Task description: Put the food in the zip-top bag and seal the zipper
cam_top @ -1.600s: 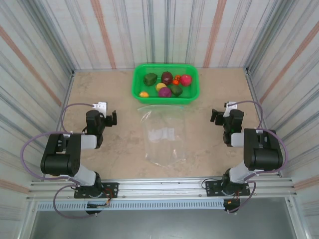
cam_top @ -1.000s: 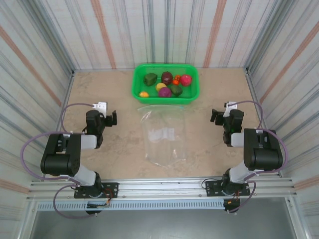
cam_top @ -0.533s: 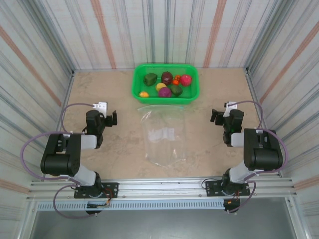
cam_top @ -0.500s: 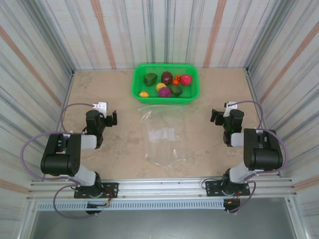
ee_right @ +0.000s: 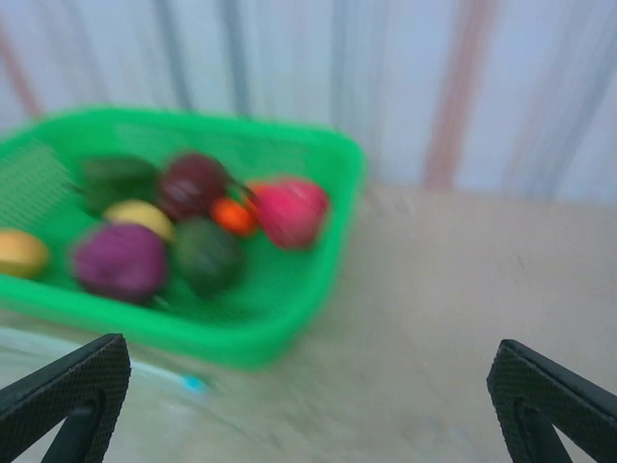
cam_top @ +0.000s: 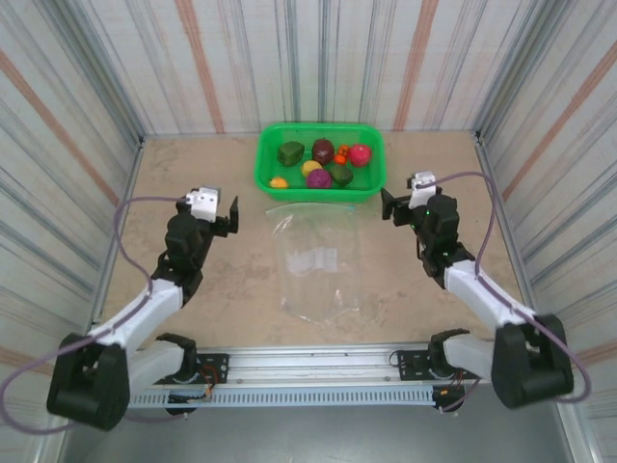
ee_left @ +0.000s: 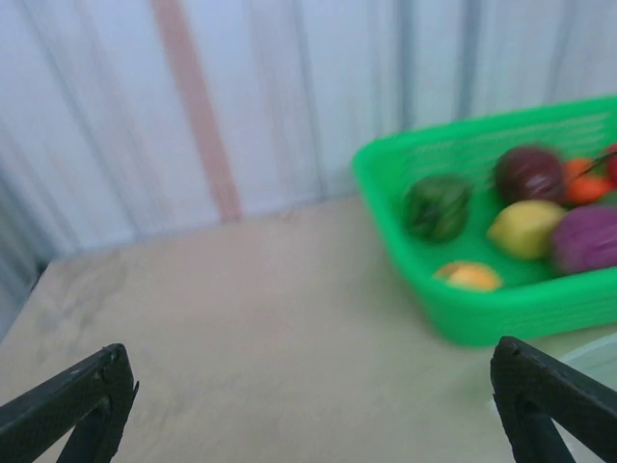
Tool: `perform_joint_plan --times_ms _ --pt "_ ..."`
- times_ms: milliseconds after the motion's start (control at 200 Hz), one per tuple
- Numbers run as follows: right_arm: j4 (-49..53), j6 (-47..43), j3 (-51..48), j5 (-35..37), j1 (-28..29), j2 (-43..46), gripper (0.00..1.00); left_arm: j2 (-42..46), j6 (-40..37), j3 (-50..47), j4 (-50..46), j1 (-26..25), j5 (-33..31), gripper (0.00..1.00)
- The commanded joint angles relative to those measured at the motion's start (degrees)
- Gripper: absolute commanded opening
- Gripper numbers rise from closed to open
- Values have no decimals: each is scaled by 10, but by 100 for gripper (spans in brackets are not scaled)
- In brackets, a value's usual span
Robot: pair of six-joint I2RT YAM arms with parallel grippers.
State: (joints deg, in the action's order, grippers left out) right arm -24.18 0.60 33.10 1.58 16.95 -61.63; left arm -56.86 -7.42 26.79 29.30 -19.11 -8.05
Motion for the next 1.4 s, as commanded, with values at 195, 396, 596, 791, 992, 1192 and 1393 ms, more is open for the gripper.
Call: perform_joint_plan --times_ms 195,396,596,791,992,1192,1393 --pt "301 107 71 237 326 157 99 204 206 186 -551 -328 -110 98" --pt "738 317 317 258 362 86 99 184 330 320 -896 -368 -144 99" --pt "691 310 308 -8 156 64 99 175 302 300 -846 -279 -29 99" --pt "630 300 333 17 101 -69 99 129 298 274 -794 -84 190 99" --pt "662 279 471 34 61 -263 90 121 306 254 -729 -15 248 99" --pt "710 224 662 4 71 -466 70 125 305 221 -683 -16 228 99" --pt "780 196 833 -15 87 -621 62 122 301 216 -679 -20 210 99"
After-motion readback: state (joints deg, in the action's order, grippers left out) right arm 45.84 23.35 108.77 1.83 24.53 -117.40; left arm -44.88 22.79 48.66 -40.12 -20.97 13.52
